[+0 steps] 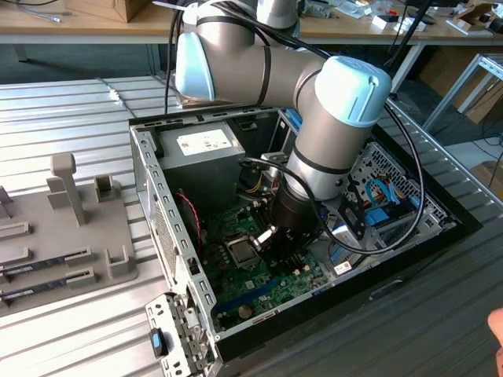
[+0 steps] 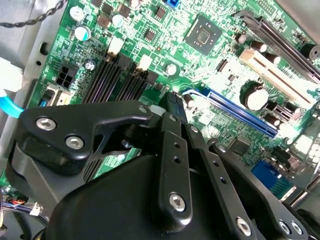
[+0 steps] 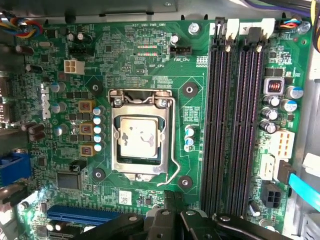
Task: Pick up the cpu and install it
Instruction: 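Install the first cpu locking lever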
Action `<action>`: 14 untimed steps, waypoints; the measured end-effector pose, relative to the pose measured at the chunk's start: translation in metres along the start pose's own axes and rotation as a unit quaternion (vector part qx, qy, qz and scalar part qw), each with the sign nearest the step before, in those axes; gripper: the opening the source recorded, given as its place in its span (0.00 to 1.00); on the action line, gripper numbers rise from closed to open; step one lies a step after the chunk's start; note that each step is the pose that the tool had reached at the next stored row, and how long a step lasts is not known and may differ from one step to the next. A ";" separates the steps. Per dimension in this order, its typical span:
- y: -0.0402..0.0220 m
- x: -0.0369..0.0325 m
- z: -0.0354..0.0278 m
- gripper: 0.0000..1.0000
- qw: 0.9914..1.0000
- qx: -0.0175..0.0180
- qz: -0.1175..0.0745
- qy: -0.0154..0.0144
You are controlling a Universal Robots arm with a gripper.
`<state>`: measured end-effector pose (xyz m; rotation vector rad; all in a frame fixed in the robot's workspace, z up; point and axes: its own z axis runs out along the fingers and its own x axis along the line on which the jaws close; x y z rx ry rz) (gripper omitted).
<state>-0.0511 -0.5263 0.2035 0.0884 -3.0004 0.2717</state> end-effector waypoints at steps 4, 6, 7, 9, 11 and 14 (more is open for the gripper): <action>0.0021 0.0007 -0.0002 0.10 1.000 0.000 0.000 0.000; 0.0028 0.0008 -0.0003 0.10 1.000 0.000 0.000 0.000; 0.0032 0.0008 -0.0004 0.10 1.000 0.000 0.000 0.000; 0.0046 0.0007 -0.0007 0.10 1.000 0.000 0.000 0.000; 0.0051 0.0006 -0.0002 0.10 1.000 0.000 0.000 0.000; 0.0059 0.0005 0.0005 0.10 1.000 0.000 0.000 0.000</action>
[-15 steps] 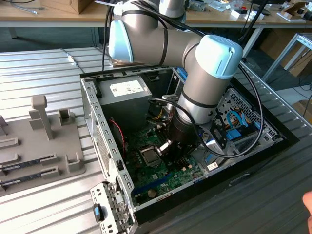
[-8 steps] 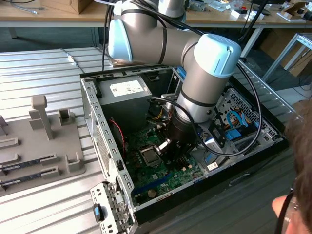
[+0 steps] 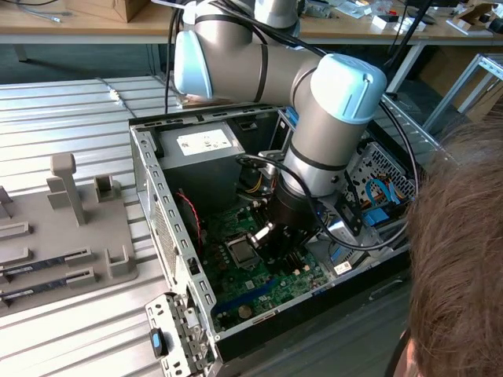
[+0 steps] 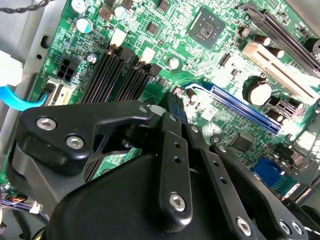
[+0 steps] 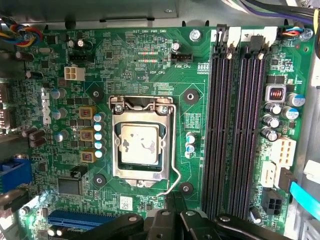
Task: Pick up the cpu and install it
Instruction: 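Install the first cpu locking lever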
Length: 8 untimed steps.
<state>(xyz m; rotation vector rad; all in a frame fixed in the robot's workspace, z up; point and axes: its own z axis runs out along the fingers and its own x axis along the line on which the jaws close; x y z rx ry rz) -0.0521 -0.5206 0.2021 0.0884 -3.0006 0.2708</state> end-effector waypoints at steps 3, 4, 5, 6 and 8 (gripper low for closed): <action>0.0011 0.0011 -0.0001 0.10 1.000 0.000 0.000 0.000; 0.0014 0.0022 0.0000 0.10 1.000 -0.001 0.000 0.000; 0.0018 0.0039 0.0003 0.10 1.000 -0.001 0.000 0.000; 0.0018 0.0044 0.0004 0.10 1.000 -0.002 0.000 0.000; 0.0019 0.0045 0.0007 0.10 1.000 -0.005 -0.001 -0.001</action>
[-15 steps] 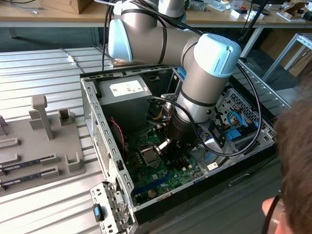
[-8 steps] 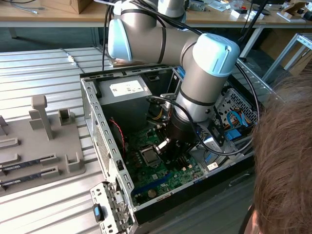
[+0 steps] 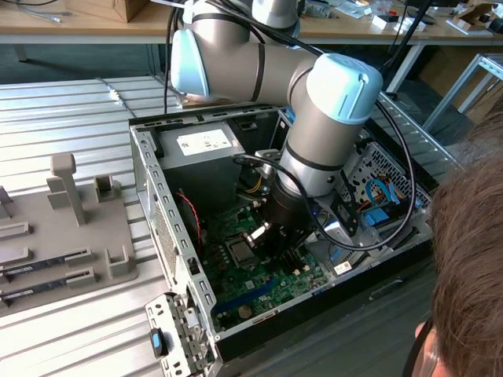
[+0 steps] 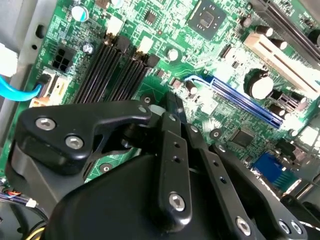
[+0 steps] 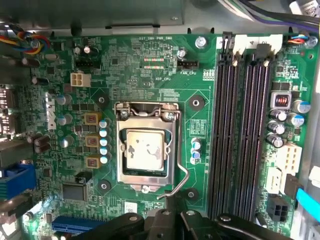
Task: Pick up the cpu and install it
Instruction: 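Install the first cpu locking lever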
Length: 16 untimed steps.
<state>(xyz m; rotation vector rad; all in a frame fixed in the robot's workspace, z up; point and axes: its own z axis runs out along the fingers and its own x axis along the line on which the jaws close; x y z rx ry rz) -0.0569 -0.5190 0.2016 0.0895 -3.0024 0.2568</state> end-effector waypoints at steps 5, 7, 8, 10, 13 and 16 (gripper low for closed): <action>0.0004 0.0066 0.0010 0.10 1.000 -0.002 0.000 -0.001; 0.0010 0.0140 0.0019 0.10 1.000 -0.004 0.000 -0.002; 0.0008 0.0142 0.0021 0.10 1.000 -0.005 0.000 -0.002; 0.0002 0.0142 0.0027 0.10 1.000 -0.005 0.000 -0.002; 0.0002 0.0115 0.0042 0.10 1.000 -0.005 0.000 -0.002; 0.0000 0.0064 0.0047 0.10 1.000 -0.005 0.000 -0.002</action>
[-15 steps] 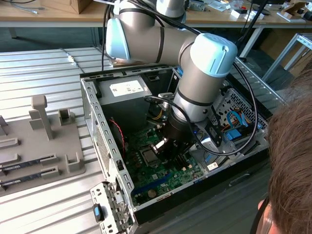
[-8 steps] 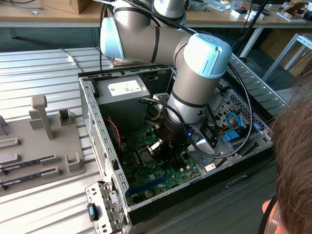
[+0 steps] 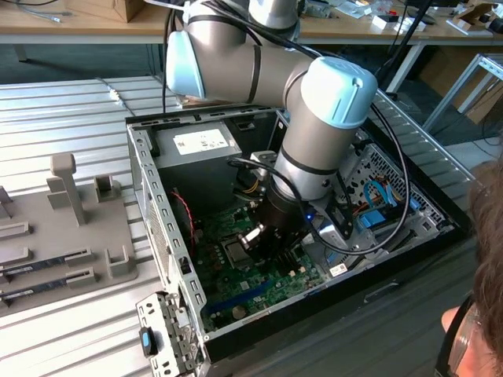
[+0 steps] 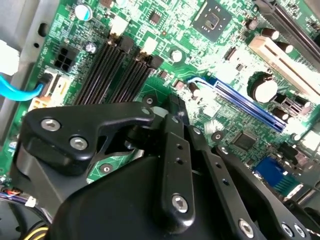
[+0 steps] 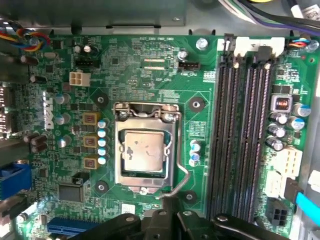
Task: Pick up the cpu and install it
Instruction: 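Install the first cpu locking lever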
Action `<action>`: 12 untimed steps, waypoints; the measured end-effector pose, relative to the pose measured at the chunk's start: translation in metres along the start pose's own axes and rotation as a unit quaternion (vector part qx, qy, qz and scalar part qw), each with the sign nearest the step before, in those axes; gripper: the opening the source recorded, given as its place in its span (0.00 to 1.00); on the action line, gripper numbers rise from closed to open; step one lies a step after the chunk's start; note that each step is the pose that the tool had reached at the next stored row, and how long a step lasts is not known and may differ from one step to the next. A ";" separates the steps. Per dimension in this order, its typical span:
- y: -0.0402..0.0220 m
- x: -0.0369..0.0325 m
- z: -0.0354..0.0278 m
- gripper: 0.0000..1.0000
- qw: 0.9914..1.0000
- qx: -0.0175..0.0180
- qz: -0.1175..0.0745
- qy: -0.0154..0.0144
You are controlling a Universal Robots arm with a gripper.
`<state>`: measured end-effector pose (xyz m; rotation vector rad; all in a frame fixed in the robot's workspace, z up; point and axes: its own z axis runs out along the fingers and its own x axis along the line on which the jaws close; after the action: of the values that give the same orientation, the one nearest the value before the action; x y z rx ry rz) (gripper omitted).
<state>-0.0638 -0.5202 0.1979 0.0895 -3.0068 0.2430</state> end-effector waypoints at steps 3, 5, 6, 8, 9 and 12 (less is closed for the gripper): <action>-0.0017 0.0007 -0.0058 0.10 1.000 -0.001 0.000 -0.001; -0.0025 0.0014 -0.0106 0.10 1.000 -0.001 0.000 -0.001; -0.0039 0.0016 -0.0109 0.10 1.000 -0.001 0.000 -0.001; -0.0099 0.0015 -0.0101 0.10 1.000 -0.001 0.000 -0.001; -0.0137 0.0004 -0.0093 0.10 1.000 -0.001 0.000 0.000; -0.0141 -0.0052 -0.0082 0.10 1.000 -0.001 -0.001 0.003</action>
<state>-0.0567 -0.5325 0.2075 0.0905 -3.0002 0.2382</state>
